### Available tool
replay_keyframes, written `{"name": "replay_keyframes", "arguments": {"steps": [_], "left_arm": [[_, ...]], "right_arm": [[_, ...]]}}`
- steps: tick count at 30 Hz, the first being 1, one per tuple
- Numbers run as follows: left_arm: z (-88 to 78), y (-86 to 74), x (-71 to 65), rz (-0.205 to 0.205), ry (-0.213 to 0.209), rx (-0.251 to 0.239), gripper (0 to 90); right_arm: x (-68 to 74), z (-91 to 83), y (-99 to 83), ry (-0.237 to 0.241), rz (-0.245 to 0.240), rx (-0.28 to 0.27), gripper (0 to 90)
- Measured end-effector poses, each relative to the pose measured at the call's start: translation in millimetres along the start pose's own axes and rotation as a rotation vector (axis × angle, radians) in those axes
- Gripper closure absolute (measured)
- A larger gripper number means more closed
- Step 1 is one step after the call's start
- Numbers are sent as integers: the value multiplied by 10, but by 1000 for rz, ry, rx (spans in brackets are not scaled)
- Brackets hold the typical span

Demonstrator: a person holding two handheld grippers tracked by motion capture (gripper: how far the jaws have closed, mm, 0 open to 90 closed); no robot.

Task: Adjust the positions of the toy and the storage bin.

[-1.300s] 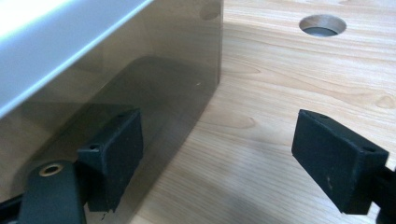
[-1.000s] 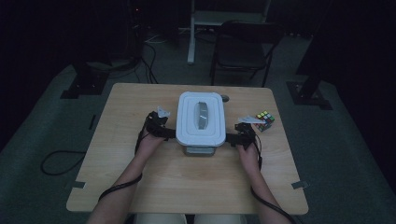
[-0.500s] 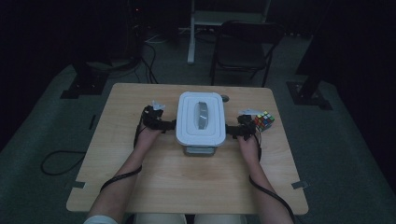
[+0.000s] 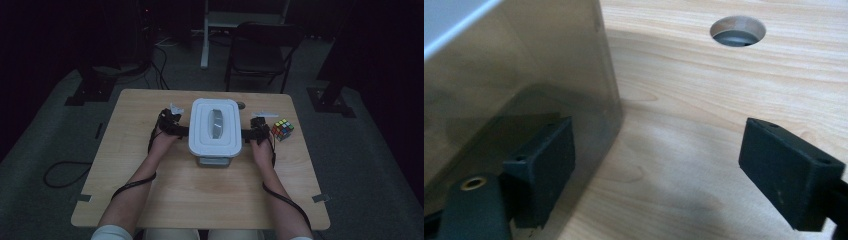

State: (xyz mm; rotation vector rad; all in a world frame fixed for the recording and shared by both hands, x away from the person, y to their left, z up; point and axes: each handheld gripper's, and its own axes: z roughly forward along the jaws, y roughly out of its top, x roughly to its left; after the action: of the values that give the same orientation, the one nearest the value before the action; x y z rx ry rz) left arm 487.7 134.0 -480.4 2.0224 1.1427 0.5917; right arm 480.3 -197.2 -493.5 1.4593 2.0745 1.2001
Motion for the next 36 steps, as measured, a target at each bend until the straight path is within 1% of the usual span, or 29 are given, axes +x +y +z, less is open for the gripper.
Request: {"name": "replay_keyframes", "arguments": {"steps": [5,7,8,9,10,12,13,14,16,17,18,20,23,25,28,31,33,35,36], "left_arm": [[-53,-27,-48,12,-4,6,33],[-90,-42,-74,10,-9,18,33],[-104,-50,-86,16,-8,18,33],[-104,-50,-86,16,-8,18,33],[-148,-74,-116,24,-14,25,33],[-175,-92,-133,28,-18,26,33],[-175,-92,-133,28,-18,26,33],[-225,-119,-171,39,-14,30,33],[-250,-132,-191,45,-12,31,33],[-302,-162,-235,63,-8,33,33],[-331,-179,-256,68,-9,34,33],[-390,-216,-296,93,-8,33,33],[-462,-276,-343,91,-22,33,33],[-505,-310,-371,95,-34,34,33],[-575,-354,-416,104,-53,44,33],[-647,-398,-480,125,-52,41,33],[-685,-426,-505,125,-59,43,33],[-731,-461,-536,126,-55,42,33],[-754,-480,-552,127,-58,42,33]], "right_arm": [[43,-44,-26,-3,-35,-6,196],[57,-67,-38,0,-48,0,198],[67,-90,-56,4,-55,4,198],[67,-90,-56,4,-55,4,198],[88,-130,-98,10,-57,6,198],[103,-163,-131,9,-59,4,198],[103,-163,-131,9,-59,4,198],[132,-207,-182,12,-61,6,198],[145,-223,-198,11,-62,8,199],[161,-245,-223,11,-65,7,205],[191,-292,-270,11,-68,11,209],[214,-342,-310,16,-74,13,209],[257,-425,-362,24,-71,30,216],[286,-483,-403,27,-91,32,217],[300,-556,-467,40,-101,32,217],[322,-636,-531,44,-102,31,217],[343,-696,-580,55,-101,20,217],[376,-753,-629,62,-103,15,216],[391,-782,-650,62,-112,12,216]]}}
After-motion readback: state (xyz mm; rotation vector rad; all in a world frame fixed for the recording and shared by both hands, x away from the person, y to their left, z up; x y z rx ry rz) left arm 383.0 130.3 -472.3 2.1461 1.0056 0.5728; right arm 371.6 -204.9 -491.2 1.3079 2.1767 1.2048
